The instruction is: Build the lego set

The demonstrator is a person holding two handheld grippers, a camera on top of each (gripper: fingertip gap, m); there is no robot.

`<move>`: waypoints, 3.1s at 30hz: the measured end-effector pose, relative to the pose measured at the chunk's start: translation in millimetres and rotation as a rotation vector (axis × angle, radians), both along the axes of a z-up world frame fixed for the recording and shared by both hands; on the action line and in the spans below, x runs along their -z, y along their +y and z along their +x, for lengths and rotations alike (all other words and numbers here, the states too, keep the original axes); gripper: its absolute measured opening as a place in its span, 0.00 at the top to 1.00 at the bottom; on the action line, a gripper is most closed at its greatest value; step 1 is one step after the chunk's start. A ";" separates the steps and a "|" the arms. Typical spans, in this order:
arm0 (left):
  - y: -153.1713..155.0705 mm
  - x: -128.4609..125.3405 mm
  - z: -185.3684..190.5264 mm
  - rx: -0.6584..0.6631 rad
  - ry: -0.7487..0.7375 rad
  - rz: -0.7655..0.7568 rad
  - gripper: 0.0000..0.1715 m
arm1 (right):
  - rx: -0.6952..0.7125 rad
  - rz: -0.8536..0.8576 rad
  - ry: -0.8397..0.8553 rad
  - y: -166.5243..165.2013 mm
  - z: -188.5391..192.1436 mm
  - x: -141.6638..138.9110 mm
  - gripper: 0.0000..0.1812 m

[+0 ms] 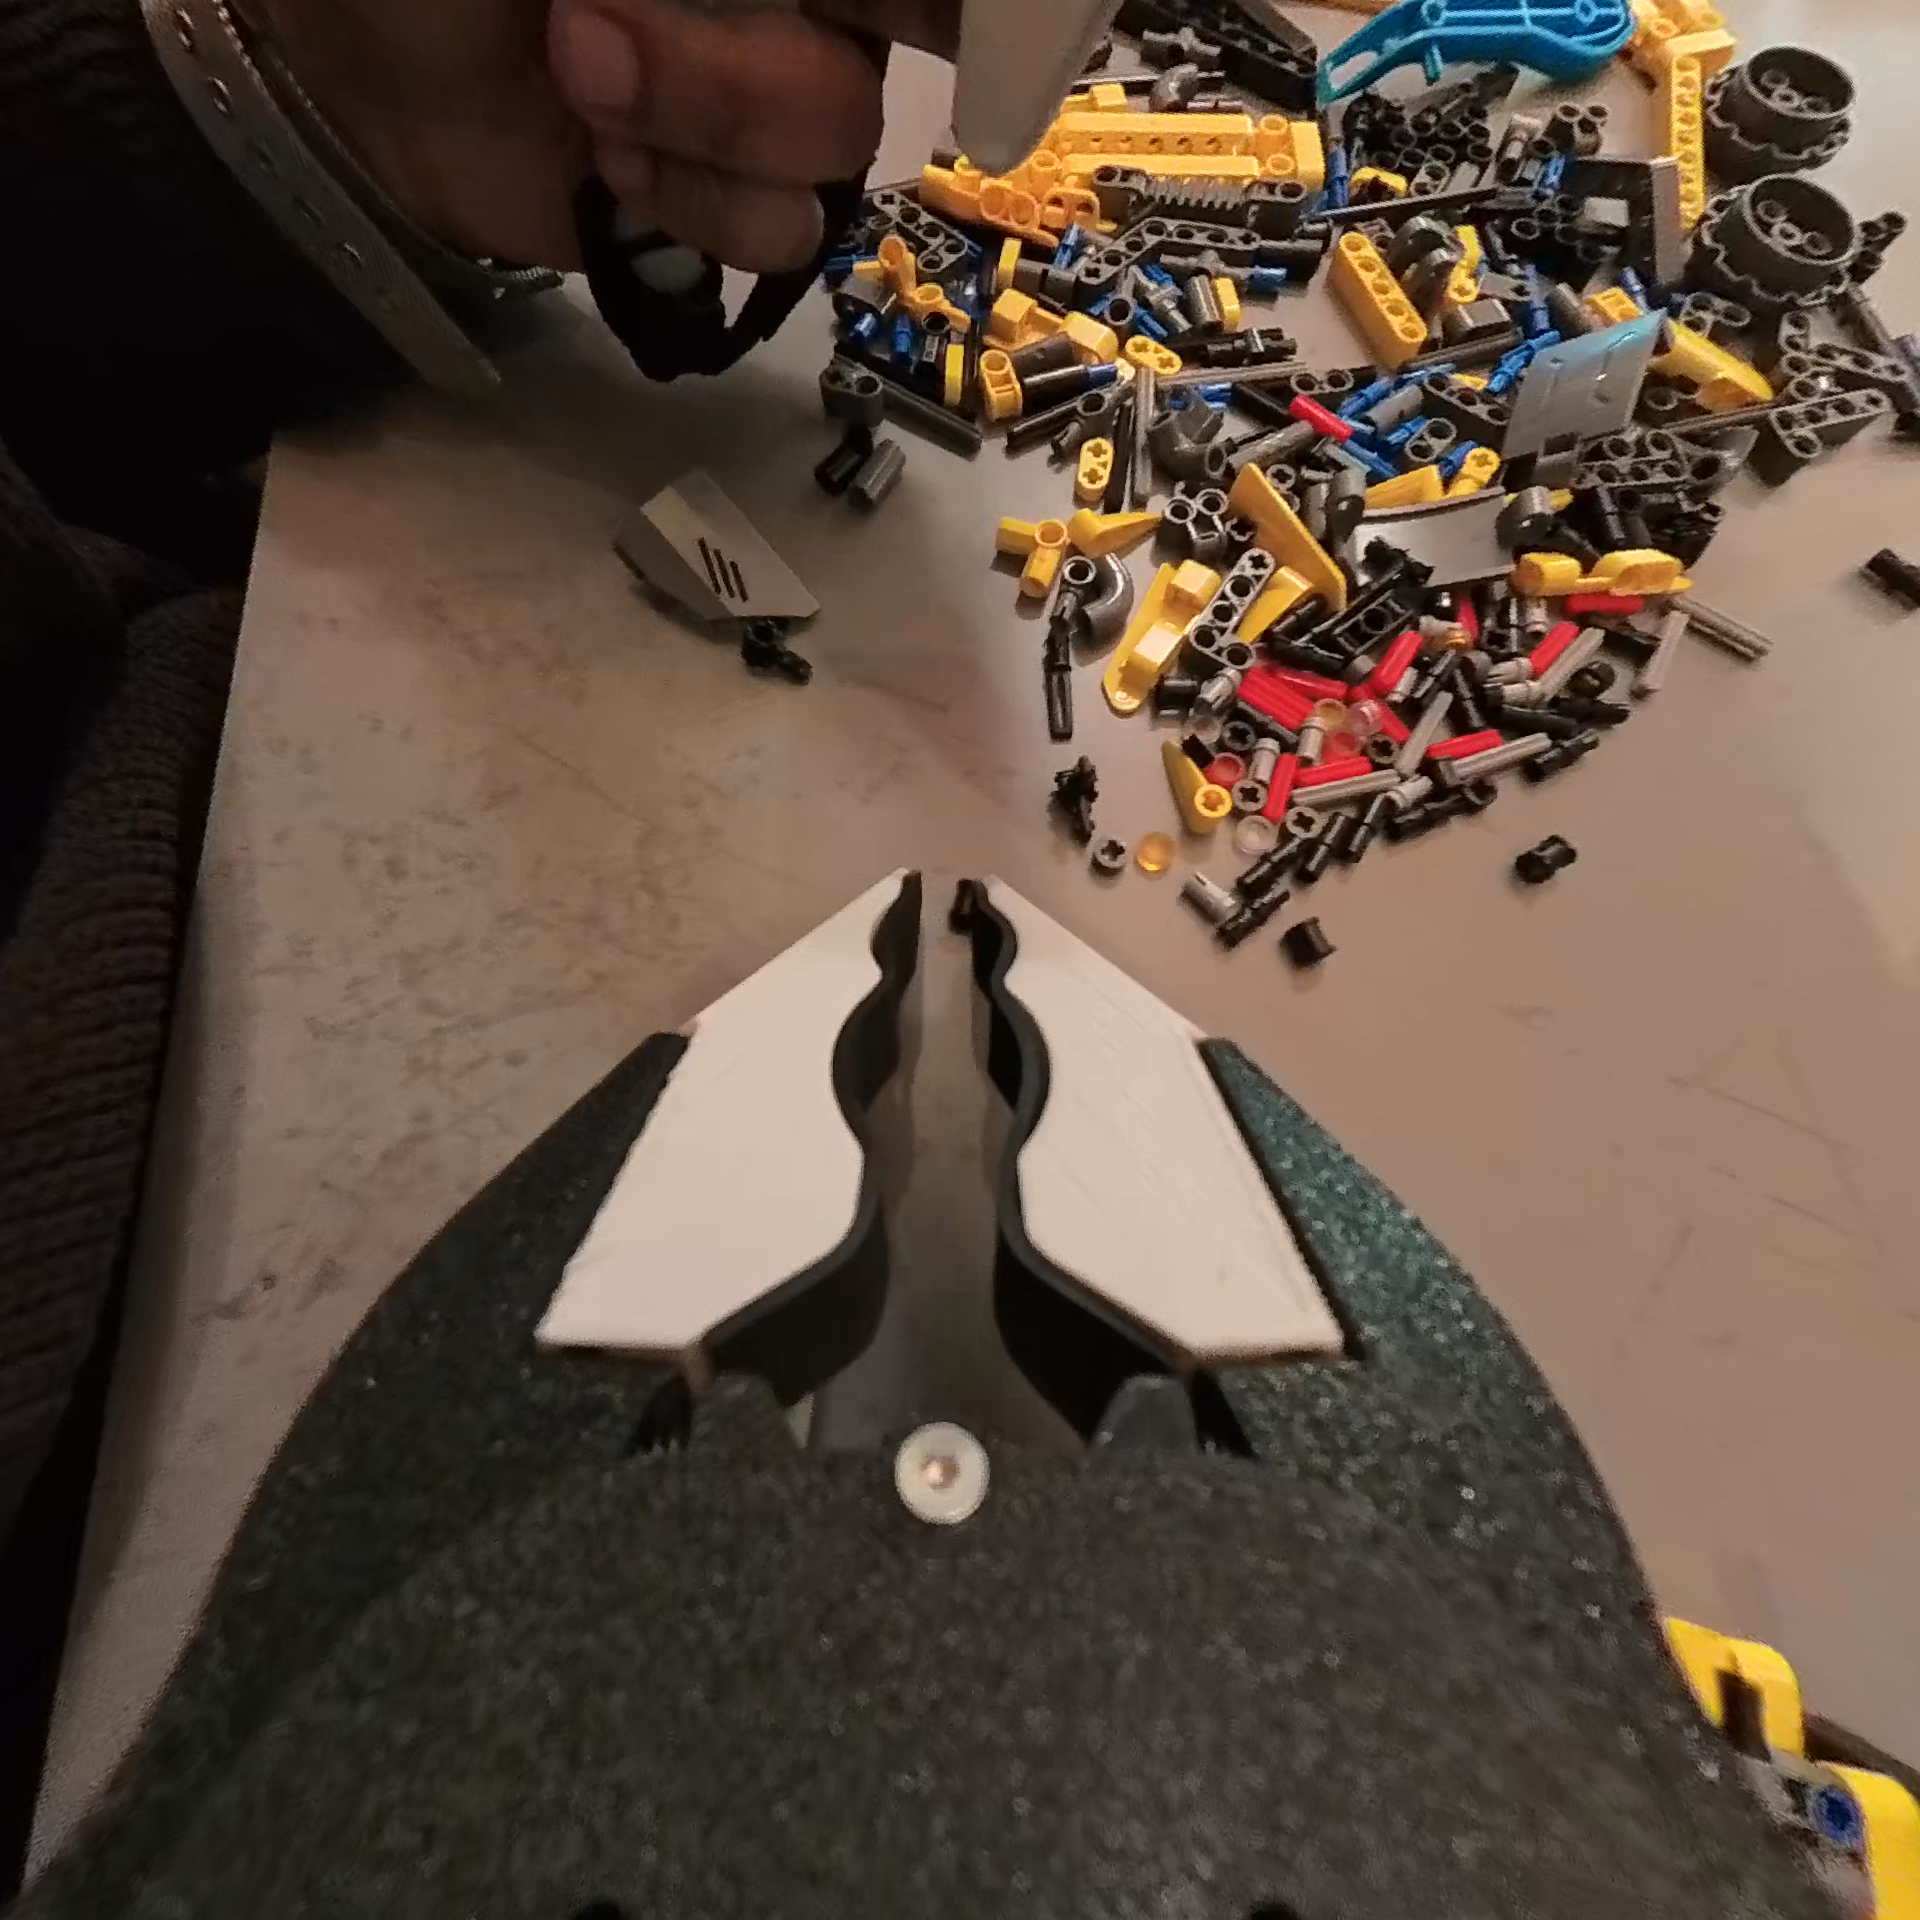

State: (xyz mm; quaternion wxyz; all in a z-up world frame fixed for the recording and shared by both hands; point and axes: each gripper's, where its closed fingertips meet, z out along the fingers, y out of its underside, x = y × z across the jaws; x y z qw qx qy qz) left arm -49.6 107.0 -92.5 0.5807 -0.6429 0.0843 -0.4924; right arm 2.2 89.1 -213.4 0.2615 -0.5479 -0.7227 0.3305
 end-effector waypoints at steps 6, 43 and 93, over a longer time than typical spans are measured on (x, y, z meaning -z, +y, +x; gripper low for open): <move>-0.5 -0.2 -0.2 0.002 -0.004 -0.001 0.83 | -0.001 -0.002 -0.029 0.2 3.0 3.5 0.98; 0.4 1.7 1.9 0.031 -0.029 -0.020 0.83 | -0.024 0.438 0.038 17.1 -3.3 5.4 0.94; 1.1 4.7 4.4 0.034 -0.019 -0.035 0.83 | 0.003 0.570 -0.088 43.6 21.9 3.5 0.90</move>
